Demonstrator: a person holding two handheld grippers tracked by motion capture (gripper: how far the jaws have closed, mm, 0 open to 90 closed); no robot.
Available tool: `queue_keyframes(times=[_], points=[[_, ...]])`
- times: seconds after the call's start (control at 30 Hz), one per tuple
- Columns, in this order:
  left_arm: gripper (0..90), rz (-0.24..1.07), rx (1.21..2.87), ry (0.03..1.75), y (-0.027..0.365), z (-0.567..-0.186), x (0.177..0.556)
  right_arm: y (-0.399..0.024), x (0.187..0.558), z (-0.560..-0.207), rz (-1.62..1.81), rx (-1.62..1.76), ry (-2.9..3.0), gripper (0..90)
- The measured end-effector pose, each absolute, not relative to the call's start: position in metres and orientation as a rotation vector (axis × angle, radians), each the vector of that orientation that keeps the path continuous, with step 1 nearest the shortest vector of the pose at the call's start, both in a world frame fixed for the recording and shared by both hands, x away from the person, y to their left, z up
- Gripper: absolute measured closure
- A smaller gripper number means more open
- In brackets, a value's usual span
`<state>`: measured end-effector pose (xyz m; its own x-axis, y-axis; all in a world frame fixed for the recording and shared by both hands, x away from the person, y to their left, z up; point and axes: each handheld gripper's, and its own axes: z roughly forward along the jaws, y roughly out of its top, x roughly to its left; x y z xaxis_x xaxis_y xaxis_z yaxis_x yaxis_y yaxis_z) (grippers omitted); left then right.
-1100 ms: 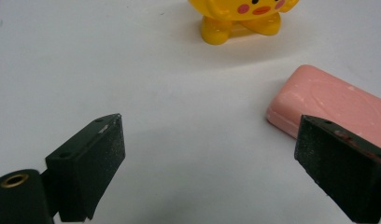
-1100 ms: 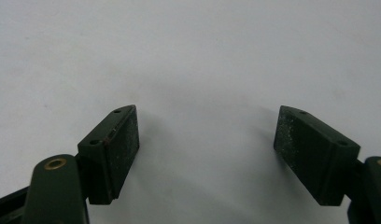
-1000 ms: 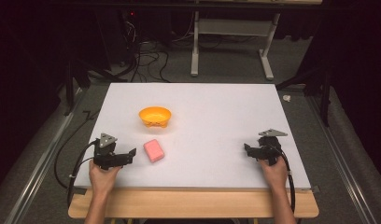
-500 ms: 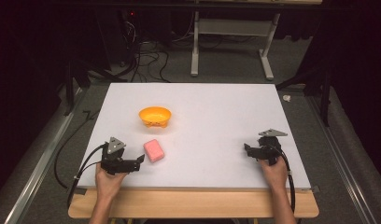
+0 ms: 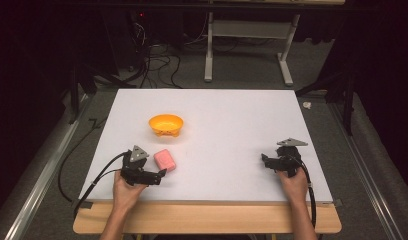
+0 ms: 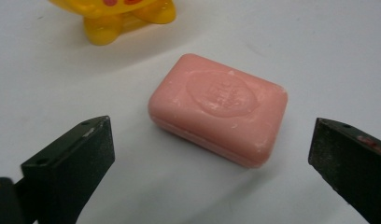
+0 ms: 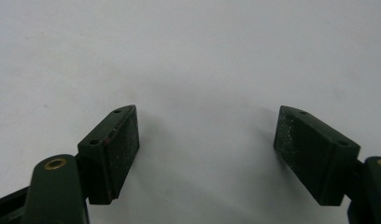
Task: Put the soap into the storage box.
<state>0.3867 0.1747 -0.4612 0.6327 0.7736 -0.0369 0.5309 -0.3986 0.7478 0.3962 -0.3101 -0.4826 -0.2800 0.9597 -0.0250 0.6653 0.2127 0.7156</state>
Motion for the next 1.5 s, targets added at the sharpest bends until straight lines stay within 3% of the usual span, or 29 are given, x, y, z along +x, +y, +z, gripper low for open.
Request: queue_keyframes(times=[1.2, 1.5], points=[[0.3, 0.365, 2.229, 0.921, 0.149, -0.478, 0.419, -0.31, 0.396, -0.483, 0.83, 1.501, 2.023, 22.9], [4.1, 0.366, 2.254, 0.921, 0.147, -0.483, 0.42, -0.31, 0.396, -0.483, 0.83, 1.501, 2.022, 22.8]])
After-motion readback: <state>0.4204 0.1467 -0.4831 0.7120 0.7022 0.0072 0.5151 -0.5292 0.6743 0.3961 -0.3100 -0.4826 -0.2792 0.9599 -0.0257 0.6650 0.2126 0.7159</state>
